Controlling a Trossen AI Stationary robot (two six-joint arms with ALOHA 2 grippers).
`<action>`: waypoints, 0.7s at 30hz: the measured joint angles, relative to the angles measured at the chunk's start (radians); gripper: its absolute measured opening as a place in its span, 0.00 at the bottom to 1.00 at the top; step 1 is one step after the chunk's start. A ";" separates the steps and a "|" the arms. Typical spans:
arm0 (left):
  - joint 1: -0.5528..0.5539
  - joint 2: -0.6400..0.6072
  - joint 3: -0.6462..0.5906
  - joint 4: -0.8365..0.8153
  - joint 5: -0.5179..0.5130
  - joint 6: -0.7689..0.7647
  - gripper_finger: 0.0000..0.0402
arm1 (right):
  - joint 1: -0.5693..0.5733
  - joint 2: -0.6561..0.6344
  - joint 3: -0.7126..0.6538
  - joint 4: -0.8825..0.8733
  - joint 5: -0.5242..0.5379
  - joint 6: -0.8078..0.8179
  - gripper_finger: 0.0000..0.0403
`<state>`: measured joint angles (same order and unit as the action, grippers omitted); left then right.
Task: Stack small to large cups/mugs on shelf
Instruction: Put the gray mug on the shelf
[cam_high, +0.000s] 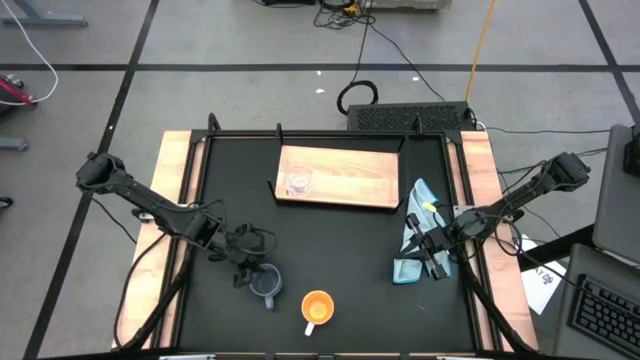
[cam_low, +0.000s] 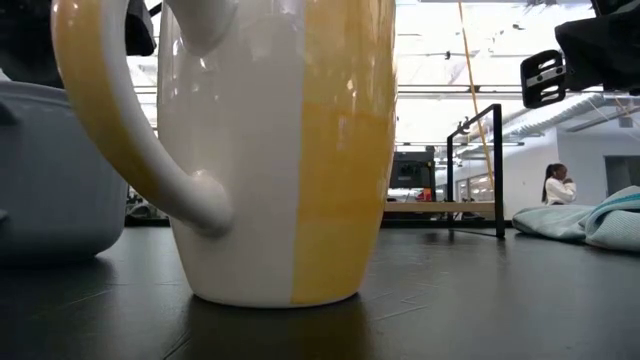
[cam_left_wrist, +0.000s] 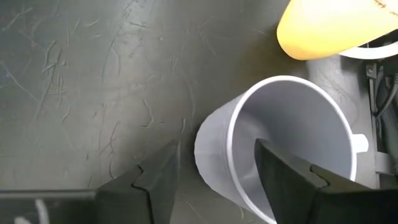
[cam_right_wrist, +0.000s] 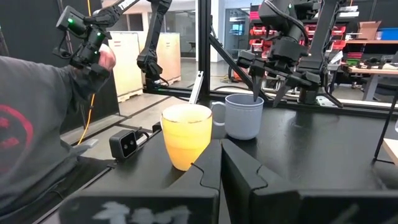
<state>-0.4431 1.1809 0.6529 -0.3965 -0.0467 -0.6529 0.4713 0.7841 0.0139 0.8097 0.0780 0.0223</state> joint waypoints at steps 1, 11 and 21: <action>0.000 0.000 0.000 -0.002 0.000 0.000 0.51 | 0.000 0.000 0.000 0.000 0.000 0.000 0.00; 0.006 0.006 -0.001 -0.006 0.045 -0.015 0.38 | 0.000 0.000 0.000 0.000 0.000 -0.008 0.00; 0.059 0.010 -0.001 -0.003 0.100 0.007 0.36 | 0.000 0.000 0.000 0.001 0.000 -0.008 0.00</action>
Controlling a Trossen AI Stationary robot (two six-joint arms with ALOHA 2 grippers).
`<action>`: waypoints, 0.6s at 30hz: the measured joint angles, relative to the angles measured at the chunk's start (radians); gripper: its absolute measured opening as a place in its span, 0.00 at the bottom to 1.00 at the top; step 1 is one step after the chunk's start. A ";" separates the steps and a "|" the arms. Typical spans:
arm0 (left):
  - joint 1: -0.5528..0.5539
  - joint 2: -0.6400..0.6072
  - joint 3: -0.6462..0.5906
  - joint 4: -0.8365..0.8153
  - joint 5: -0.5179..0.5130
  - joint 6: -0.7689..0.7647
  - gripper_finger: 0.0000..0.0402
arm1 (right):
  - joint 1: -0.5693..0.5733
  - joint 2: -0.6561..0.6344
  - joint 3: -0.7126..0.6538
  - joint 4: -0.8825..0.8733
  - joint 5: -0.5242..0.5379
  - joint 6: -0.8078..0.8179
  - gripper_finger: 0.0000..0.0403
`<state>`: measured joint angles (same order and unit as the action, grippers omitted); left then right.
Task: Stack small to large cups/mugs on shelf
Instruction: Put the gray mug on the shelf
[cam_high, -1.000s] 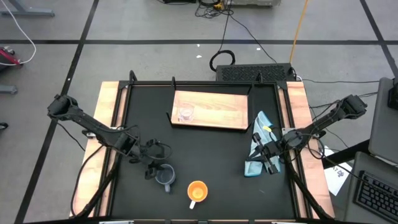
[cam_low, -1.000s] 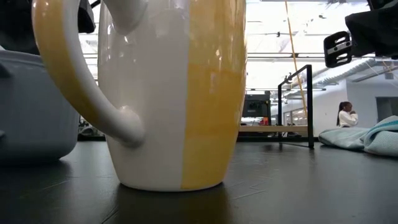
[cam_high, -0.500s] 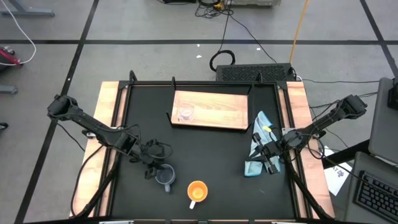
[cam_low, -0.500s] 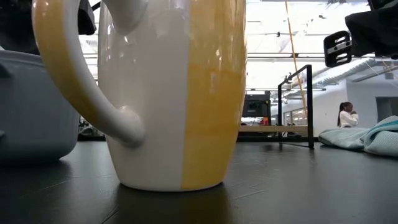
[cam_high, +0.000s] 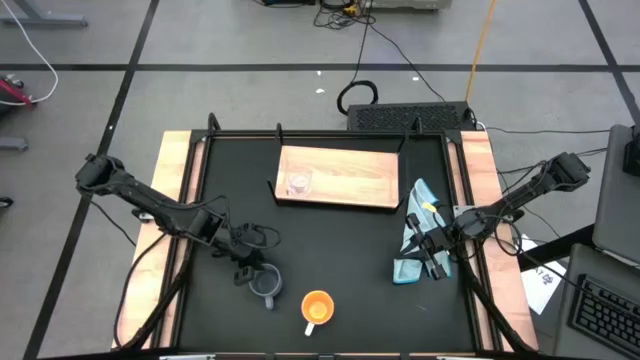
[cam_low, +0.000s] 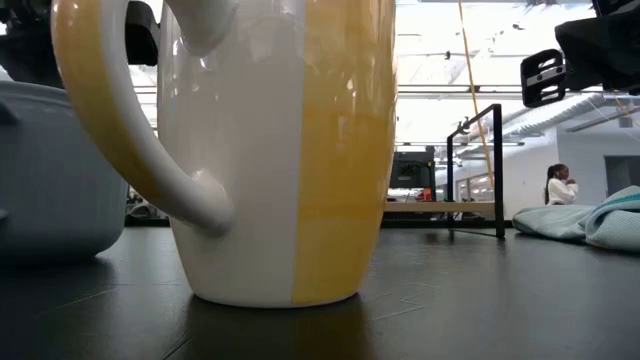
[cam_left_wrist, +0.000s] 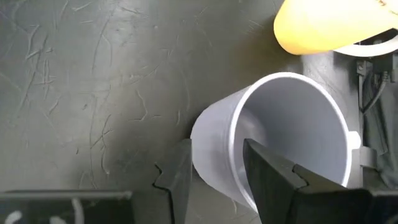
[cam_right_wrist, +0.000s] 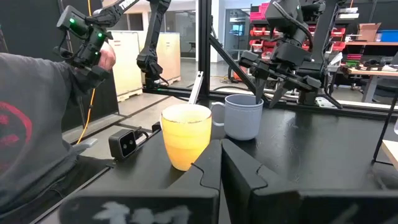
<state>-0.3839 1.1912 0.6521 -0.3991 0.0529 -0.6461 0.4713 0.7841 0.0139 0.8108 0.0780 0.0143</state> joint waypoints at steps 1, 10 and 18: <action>0.005 0.005 0.000 0.000 0.003 0.009 0.36 | 0.000 0.000 0.000 0.000 0.000 0.000 0.00; 0.032 0.071 0.000 0.015 0.055 0.072 0.25 | 0.000 0.000 0.000 0.000 0.000 0.000 0.00; 0.024 0.100 -0.001 0.123 0.082 0.247 0.03 | 0.000 0.000 0.000 0.000 0.000 0.000 0.00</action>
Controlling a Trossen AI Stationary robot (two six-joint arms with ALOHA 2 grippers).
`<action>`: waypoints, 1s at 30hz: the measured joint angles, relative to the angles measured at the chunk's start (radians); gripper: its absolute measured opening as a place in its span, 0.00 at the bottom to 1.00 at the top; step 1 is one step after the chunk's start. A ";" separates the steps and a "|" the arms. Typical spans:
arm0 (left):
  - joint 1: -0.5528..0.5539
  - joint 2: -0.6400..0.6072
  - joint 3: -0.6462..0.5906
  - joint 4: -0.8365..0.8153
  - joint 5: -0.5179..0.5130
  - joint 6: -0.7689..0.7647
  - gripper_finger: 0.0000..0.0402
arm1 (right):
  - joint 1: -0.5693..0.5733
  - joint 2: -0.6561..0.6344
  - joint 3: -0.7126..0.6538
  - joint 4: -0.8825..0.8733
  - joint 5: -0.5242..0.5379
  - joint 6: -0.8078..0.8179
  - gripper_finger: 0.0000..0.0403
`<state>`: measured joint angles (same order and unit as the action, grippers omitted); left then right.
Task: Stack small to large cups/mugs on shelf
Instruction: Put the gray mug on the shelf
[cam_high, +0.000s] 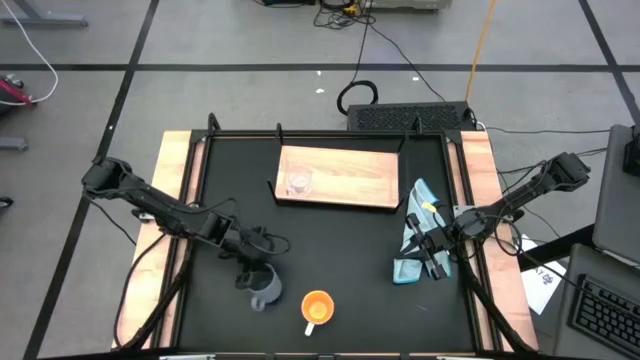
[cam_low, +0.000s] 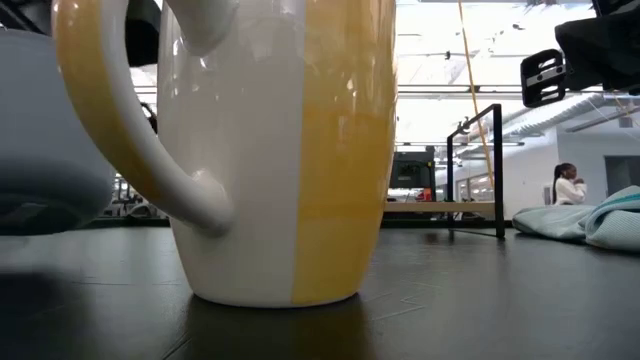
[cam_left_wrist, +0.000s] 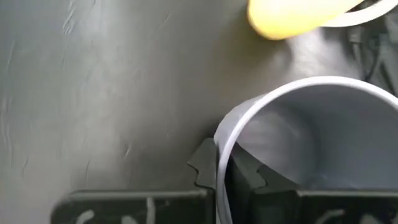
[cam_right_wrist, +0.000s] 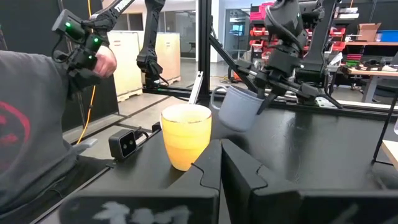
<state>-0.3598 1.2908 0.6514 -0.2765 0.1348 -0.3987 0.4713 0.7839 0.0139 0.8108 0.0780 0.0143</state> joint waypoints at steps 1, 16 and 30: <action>-0.003 -0.001 0.000 0.009 0.000 0.021 0.03 | 0.000 0.000 0.000 0.000 0.000 0.000 0.00; -0.009 -0.025 0.000 0.075 -0.090 0.206 0.02 | 0.000 0.000 0.000 0.000 0.000 0.000 0.00; 0.054 -0.235 0.000 0.079 -0.216 0.444 0.02 | 0.000 0.000 0.000 -0.021 0.000 0.002 0.00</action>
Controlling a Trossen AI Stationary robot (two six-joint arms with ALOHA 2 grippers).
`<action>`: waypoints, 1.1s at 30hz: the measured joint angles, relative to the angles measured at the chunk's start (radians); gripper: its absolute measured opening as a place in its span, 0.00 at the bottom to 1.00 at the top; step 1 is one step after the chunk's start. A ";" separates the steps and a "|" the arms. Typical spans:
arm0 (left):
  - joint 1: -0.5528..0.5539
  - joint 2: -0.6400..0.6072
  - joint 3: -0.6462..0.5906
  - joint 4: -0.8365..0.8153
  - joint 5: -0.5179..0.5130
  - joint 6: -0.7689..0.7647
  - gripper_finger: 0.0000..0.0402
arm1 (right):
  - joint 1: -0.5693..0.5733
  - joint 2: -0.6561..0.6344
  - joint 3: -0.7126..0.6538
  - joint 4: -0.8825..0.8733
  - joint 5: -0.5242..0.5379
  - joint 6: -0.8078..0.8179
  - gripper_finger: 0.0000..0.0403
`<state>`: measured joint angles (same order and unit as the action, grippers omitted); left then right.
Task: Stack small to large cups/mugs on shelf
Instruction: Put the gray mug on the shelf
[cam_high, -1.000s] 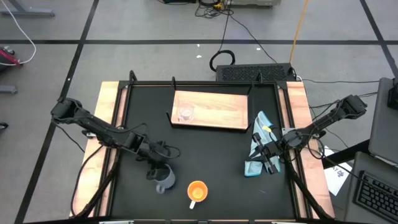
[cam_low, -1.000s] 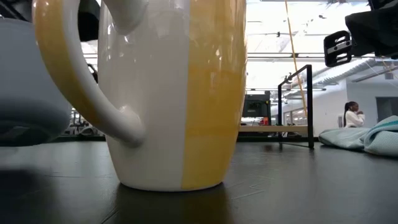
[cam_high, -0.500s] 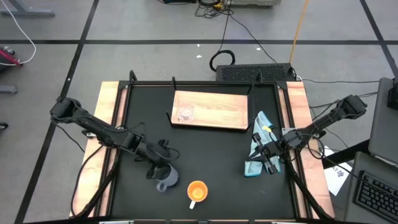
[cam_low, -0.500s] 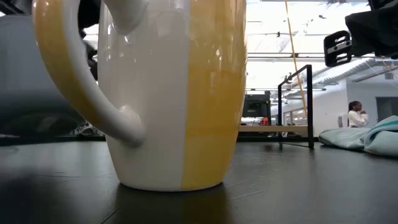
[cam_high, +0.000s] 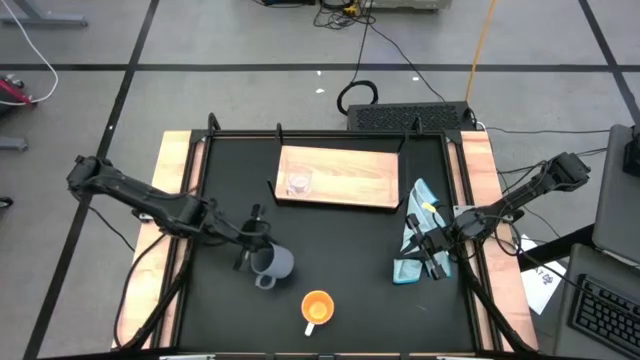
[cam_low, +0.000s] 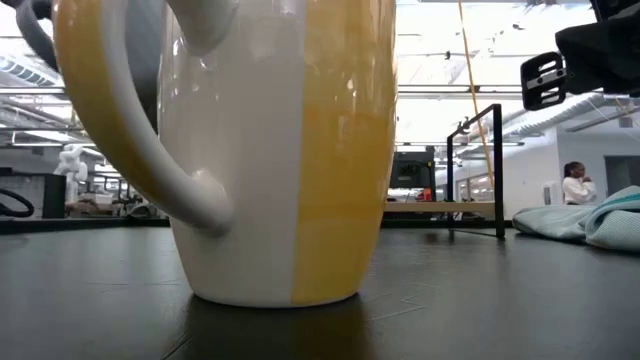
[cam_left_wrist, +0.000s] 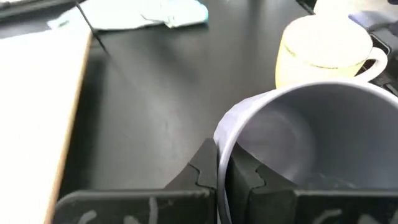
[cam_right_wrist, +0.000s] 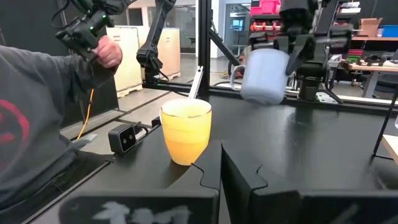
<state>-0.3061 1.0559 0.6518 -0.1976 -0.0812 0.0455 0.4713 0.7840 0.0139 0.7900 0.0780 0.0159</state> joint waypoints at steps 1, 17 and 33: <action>0.003 -0.016 0.000 -0.004 -0.002 0.012 0.02 | 0.000 0.000 0.000 0.000 0.000 0.000 0.00; 0.069 -0.219 -0.085 -0.011 -0.050 0.096 0.02 | 0.000 0.000 0.000 -0.016 0.000 -0.001 0.00; 0.190 -0.376 -0.446 0.552 0.062 0.091 0.02 | 0.000 0.000 0.000 -0.017 0.000 -0.002 0.00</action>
<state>-0.1161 0.6796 0.2057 0.3543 -0.0189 0.1364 0.4713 0.7837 0.0139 0.7734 0.0776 0.0142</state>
